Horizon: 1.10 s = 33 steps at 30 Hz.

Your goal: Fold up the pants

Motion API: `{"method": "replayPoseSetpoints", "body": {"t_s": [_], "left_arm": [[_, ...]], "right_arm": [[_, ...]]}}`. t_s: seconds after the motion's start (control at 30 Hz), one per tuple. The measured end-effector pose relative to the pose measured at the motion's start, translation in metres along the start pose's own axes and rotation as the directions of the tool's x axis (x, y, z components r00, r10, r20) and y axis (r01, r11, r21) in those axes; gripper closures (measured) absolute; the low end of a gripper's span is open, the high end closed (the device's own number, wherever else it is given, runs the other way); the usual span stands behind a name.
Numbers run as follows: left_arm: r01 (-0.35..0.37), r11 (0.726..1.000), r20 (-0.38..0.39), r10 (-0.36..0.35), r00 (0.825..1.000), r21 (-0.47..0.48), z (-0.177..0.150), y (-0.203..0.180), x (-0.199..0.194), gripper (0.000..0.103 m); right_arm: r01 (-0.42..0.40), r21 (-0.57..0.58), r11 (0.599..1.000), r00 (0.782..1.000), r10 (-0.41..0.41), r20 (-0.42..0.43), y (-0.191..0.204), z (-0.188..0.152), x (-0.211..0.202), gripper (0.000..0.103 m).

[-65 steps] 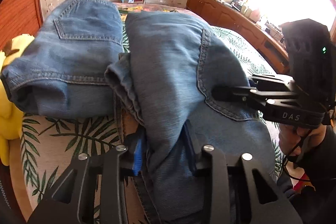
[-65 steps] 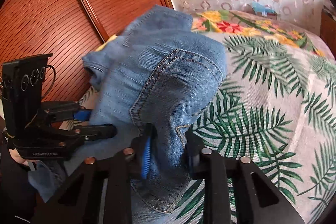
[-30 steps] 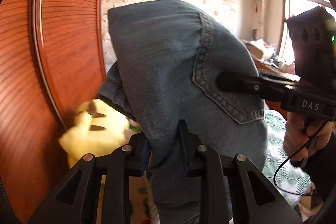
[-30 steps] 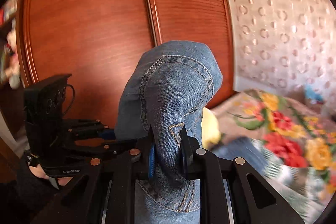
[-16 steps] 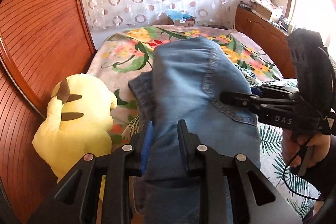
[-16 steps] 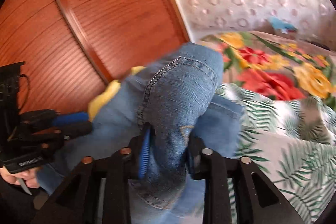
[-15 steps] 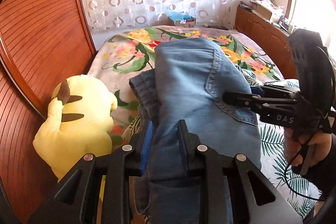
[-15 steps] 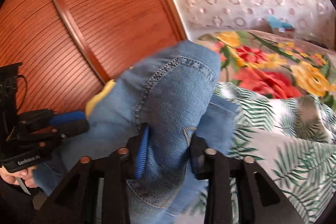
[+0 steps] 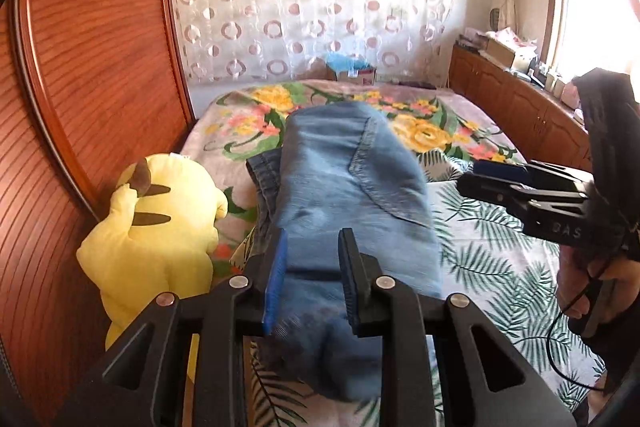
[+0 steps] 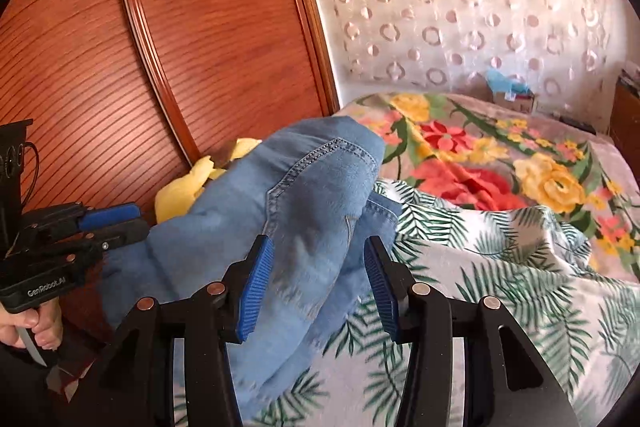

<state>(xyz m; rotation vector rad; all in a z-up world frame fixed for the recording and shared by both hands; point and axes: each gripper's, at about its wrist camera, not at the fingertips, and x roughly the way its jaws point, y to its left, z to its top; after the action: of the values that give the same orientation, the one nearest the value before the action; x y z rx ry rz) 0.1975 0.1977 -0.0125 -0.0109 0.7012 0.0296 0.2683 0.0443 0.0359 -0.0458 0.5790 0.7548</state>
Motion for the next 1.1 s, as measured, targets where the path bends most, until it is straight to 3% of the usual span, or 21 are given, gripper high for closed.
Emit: {"method": "replayPoseSetpoints", "body": {"t_s": [0.13,0.33,0.43,0.5,0.57,0.63,0.8,0.93,1.1], "left_arm": [[0.001,1.000,0.053,-0.002,0.999,0.018,-0.001,-0.022,-0.025,0.071],[0.023,0.999,0.129,-0.028,0.991,0.039,-0.004,-0.055,-0.057,0.051],[0.036,0.997,0.153,-0.045,0.987,0.062,-0.006,-0.072,-0.068,0.049],[0.036,0.996,0.175,-0.049,0.983,0.076,-0.007,-0.085,-0.076,0.041],[0.038,0.996,0.203,-0.055,0.978,0.086,-0.008,-0.095,-0.083,0.024],[0.053,0.994,0.226,-0.074,0.971,0.099,-0.009,-0.109,-0.091,0.022],[0.064,0.991,0.291,-0.095,0.952,0.115,-0.012,-0.137,-0.112,0.000],[0.094,0.991,0.339,-0.121,0.933,0.097,-0.015,-0.151,-0.127,0.000],[0.093,0.992,0.336,-0.116,0.935,0.084,-0.020,-0.167,-0.137,0.000]], "right_arm": [[0.026,-0.018,1.000,0.999,-0.025,0.048,0.008,-0.022,-0.058,0.054],[0.078,-0.044,0.996,0.991,-0.073,0.111,0.013,-0.050,-0.135,0.054],[0.111,-0.048,0.993,0.985,-0.104,0.141,0.016,-0.066,-0.173,0.054],[0.139,-0.043,0.989,0.979,-0.130,0.159,0.019,-0.078,-0.197,0.054],[0.167,-0.031,0.985,0.971,-0.159,0.178,0.019,-0.087,-0.220,0.054],[0.200,-0.019,0.980,0.961,-0.193,0.197,0.019,-0.097,-0.241,0.053],[0.305,0.011,0.952,0.922,-0.298,0.248,0.025,-0.118,-0.295,0.040],[0.383,0.060,0.922,0.884,-0.384,0.266,0.031,-0.136,-0.335,0.039],[0.449,0.116,0.886,0.845,-0.463,0.267,0.034,-0.152,-0.365,0.039]]}}
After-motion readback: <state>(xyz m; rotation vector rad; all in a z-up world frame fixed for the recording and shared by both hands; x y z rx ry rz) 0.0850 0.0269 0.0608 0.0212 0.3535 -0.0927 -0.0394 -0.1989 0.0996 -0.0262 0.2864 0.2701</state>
